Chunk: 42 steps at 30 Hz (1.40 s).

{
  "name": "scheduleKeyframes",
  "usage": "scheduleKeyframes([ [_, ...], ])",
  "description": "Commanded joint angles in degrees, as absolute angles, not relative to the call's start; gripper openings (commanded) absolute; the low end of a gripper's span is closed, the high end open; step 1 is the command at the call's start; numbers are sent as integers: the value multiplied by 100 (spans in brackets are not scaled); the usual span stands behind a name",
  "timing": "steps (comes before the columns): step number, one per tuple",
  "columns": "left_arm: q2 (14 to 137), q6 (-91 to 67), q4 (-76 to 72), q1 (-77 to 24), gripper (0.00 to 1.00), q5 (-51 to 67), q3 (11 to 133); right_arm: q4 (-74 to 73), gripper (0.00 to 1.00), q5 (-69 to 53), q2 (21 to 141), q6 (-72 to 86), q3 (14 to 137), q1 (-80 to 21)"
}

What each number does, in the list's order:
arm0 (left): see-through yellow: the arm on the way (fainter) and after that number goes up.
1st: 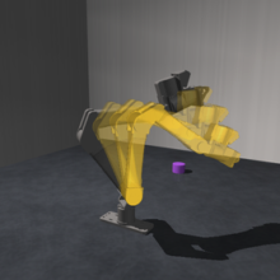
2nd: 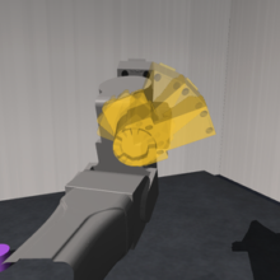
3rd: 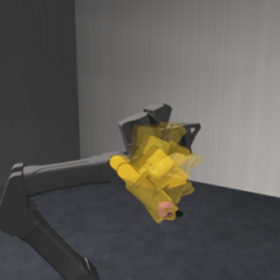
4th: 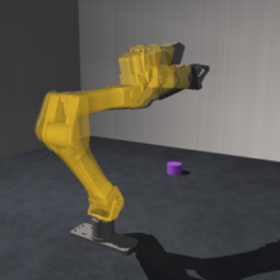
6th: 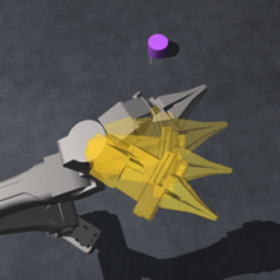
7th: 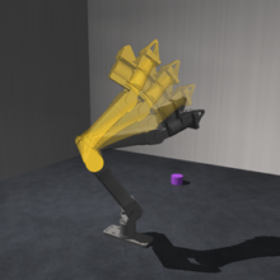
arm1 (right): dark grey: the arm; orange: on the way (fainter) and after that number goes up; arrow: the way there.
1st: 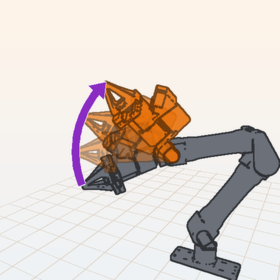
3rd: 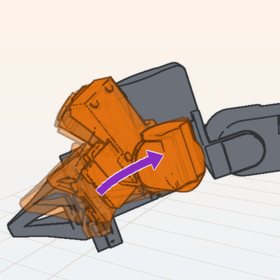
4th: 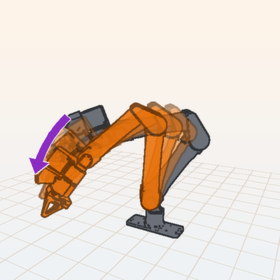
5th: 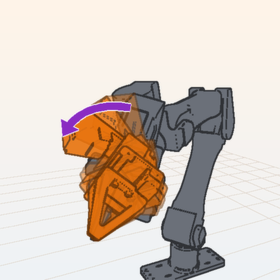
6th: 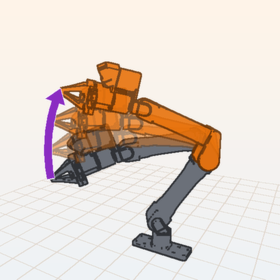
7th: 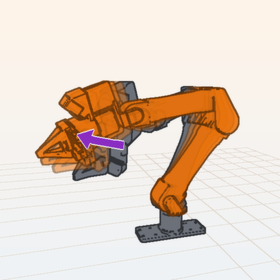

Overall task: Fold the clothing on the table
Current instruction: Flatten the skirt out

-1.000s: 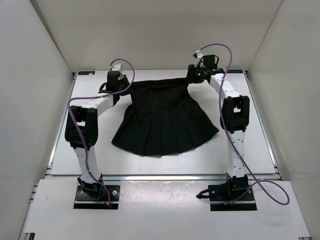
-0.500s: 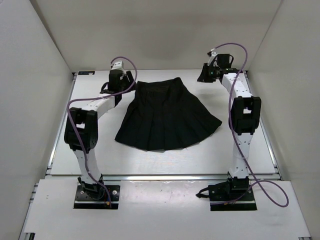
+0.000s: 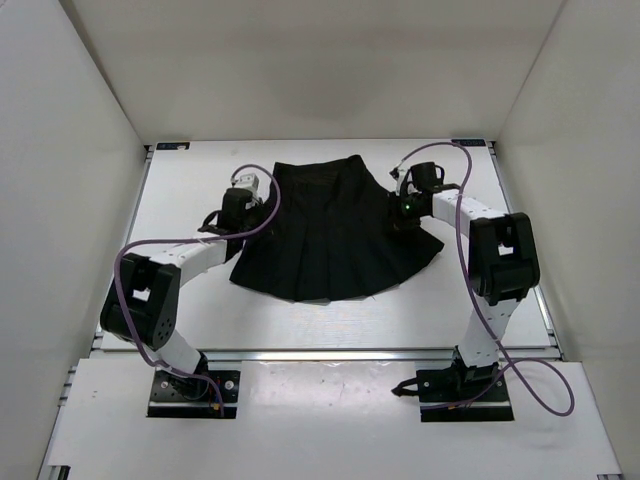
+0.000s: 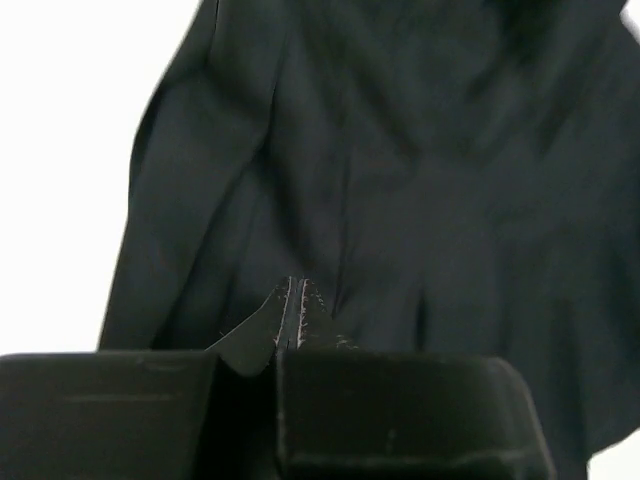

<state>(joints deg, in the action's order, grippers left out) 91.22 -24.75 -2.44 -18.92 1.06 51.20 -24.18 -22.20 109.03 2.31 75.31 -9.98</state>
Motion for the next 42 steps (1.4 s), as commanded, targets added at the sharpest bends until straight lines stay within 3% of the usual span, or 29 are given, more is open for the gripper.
scheduleKeyframes([
  [1,8737,-2671,-9,-2056,0,246,4773,-2223,0,-1777,10574,193,7199,-993],
  [18,8640,-3138,905,-2505,0,-158,3895,-1855,0,-1353,9844,1134,5661,-1573],
  [27,7656,-3260,1703,-2654,0,-35,3472,-2030,0,-1397,8940,1687,4712,-2091],
  [35,6163,-3173,2733,-2707,0,808,3190,-2751,0,-1827,7622,1794,4166,-2909],
  [37,5960,-3051,2838,-2620,9,783,3426,-2874,0,-2020,7463,1636,4472,-2778],
  [40,5958,-2892,2813,-2277,37,843,3988,-2839,15,-2144,7470,1442,5209,-2330],
  [42,6177,-2831,2690,-2049,59,853,4366,-2673,30,-2224,7593,1179,5683,-2040],
])
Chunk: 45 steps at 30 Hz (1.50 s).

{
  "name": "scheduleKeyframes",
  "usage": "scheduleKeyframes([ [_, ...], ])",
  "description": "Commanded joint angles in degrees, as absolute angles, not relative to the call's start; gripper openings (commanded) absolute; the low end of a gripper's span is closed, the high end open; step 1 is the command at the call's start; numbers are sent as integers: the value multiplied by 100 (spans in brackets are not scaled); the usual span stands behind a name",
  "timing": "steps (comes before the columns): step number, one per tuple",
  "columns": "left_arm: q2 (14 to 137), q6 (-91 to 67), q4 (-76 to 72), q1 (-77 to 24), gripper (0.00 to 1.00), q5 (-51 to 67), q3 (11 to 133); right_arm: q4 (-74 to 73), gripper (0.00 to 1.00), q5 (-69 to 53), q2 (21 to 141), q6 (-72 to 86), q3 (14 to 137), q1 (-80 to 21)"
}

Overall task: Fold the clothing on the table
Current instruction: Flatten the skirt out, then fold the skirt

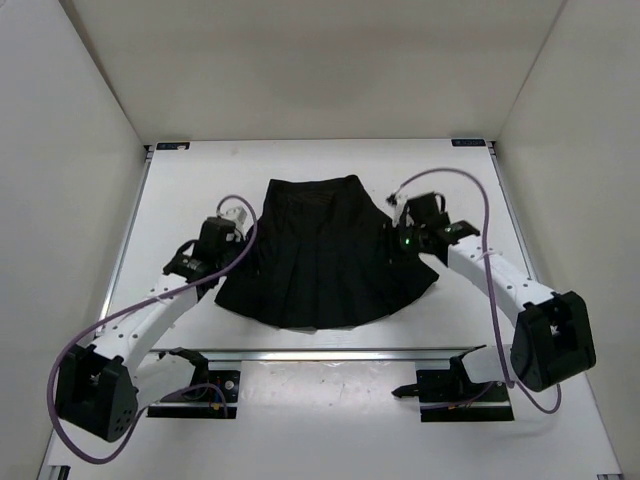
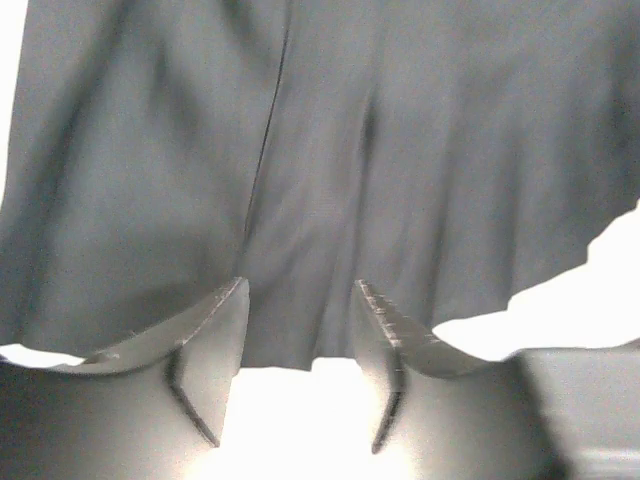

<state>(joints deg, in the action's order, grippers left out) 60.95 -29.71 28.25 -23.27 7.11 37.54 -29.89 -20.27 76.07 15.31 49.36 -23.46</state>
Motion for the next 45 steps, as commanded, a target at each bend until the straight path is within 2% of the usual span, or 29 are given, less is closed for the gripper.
scheduleKeyframes([
  [1,6231,-2752,2568,-1978,61,835,4481,-2550,39,-2241,7768,995,5956,-1978],
  [4,6723,-2646,2059,-1793,65,1010,4807,-2435,47,-2215,8496,652,6878,-1767],
  [12,8435,-2399,555,-1679,69,871,5650,-2908,38,-2224,11027,193,9113,-1573],
  [14,8805,-2425,240,-1617,67,1019,5827,-3154,38,-2197,11537,71,9910,-1591],
  [15,9033,-2469,-85,-1608,63,1176,5914,-3225,38,-2197,11836,53,10227,-1634],
  [16,9244,-2496,-210,-1626,55,1204,5993,-3252,38,-2171,12100,-121,10361,-1661],
  [18,9569,-2592,-508,-1652,49,1134,6169,-3261,38,-2224,12443,-149,10852,-1617],
  [19,9797,-2619,-553,-1661,48,1116,6300,-3261,34,-2337,12741,-141,11028,-1548],
  [21,10176,-2768,-737,-1644,48,1213,6486,-3261,32,-2539,13093,-105,11546,-1468],
  [24,10730,-2953,-564,-1617,57,1187,6986,-3349,32,-2777,13648,0,12162,-1345],
  [29,11503,-2760,535,-1714,60,275,7917,-3199,36,-3032,13992,115,12419,-1187],
  [32,11680,-2795,738,-1661,55,45,8086,-3235,38,-2927,14220,149,12524,-1178],
  [36,11856,-2602,835,-1512,54,-237,8235,-3401,35,-2970,14414,325,12481,-1064],
  [43,12234,-2716,949,-1231,55,130,8516,-3604,32,-2690,14273,123,11981,-1143],
  [45,12409,-2768,1159,-1152,56,324,8744,-3726,25,-2681,14195,61,11866,-1195],
])
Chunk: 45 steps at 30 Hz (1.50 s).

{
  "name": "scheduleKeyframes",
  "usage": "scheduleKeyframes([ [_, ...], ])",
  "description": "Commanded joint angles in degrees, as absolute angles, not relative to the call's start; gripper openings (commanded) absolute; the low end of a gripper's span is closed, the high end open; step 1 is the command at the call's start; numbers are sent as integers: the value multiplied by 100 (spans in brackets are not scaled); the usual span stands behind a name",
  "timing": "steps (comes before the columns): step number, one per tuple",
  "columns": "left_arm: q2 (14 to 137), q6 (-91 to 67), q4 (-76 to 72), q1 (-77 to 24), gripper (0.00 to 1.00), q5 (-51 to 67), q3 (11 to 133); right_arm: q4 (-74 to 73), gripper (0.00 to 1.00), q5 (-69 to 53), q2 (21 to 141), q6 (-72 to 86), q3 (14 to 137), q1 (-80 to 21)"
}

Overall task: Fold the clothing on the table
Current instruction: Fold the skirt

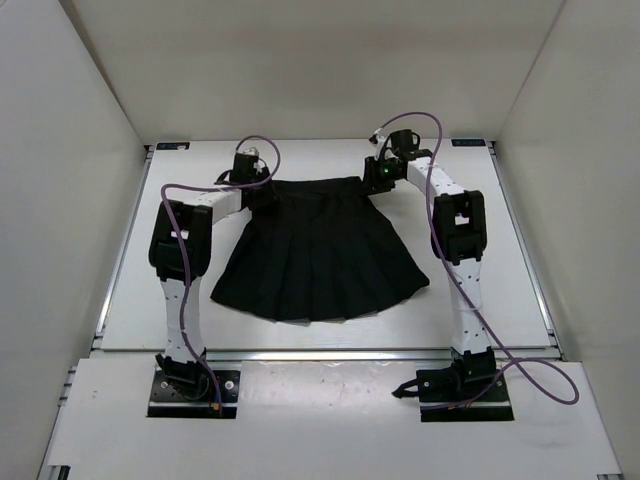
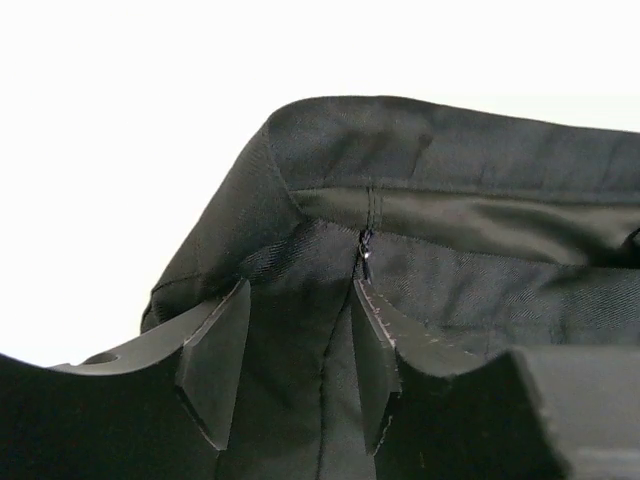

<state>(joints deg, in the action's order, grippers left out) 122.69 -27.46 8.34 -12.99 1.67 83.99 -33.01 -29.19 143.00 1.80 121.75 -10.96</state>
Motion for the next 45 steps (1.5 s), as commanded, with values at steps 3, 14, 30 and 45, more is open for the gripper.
scheduleKeyframes([
  [3,12577,-2795,1852,-1107,55,580,9341,-3990,17,-2549,14037,88,11620,-1204],
  [14,12103,-2497,2338,-1090,58,940,8904,-3726,17,-2040,12262,334,9379,-993],
  [30,10803,-2382,2013,-1486,67,1537,7488,-4131,29,-2082,11803,106,10001,-580],
  [45,8922,-1978,1591,-1415,84,1020,6558,-3191,53,-3103,10688,44,8263,-492],
])
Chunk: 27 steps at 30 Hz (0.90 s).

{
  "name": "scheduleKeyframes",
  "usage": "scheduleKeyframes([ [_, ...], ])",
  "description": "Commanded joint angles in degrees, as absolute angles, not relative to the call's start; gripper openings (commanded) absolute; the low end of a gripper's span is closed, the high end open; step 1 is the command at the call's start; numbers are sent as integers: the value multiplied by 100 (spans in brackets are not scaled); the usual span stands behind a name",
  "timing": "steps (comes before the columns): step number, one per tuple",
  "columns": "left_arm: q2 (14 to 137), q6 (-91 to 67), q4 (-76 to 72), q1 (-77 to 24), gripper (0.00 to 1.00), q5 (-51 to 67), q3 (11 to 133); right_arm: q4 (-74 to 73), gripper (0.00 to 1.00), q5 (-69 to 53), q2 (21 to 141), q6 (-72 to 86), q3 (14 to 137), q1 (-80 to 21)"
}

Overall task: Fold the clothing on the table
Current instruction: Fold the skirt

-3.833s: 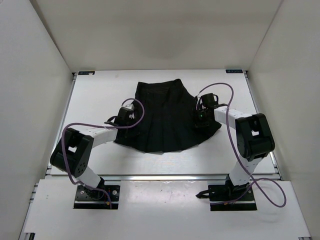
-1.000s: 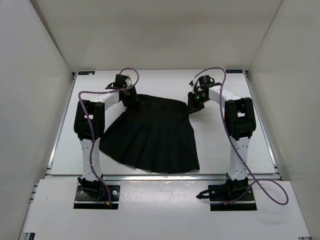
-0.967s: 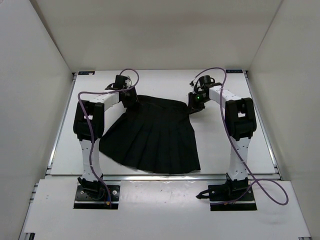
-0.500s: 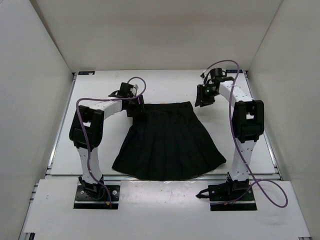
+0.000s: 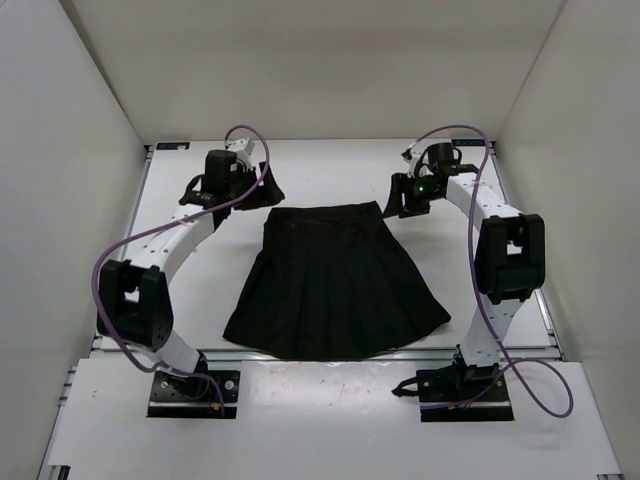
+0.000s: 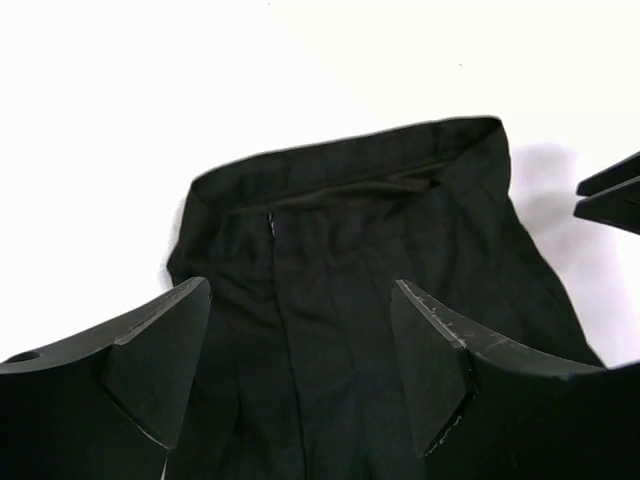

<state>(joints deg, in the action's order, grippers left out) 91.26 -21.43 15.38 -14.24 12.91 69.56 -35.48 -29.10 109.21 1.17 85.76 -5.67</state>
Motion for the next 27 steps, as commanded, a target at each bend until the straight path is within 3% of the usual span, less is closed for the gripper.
scheduleKeyframes([
  [1,8930,-2021,1608,-1389,83,1037,6409,-3164,53,-3076,10653,35,8210,-510],
  [13,9176,-1951,1521,-1406,82,861,6020,-3577,65,-2243,11487,-360,9166,-932],
  [27,9879,-1977,1626,-1318,79,984,6407,-3586,64,-2373,11953,-281,9474,-932],
])
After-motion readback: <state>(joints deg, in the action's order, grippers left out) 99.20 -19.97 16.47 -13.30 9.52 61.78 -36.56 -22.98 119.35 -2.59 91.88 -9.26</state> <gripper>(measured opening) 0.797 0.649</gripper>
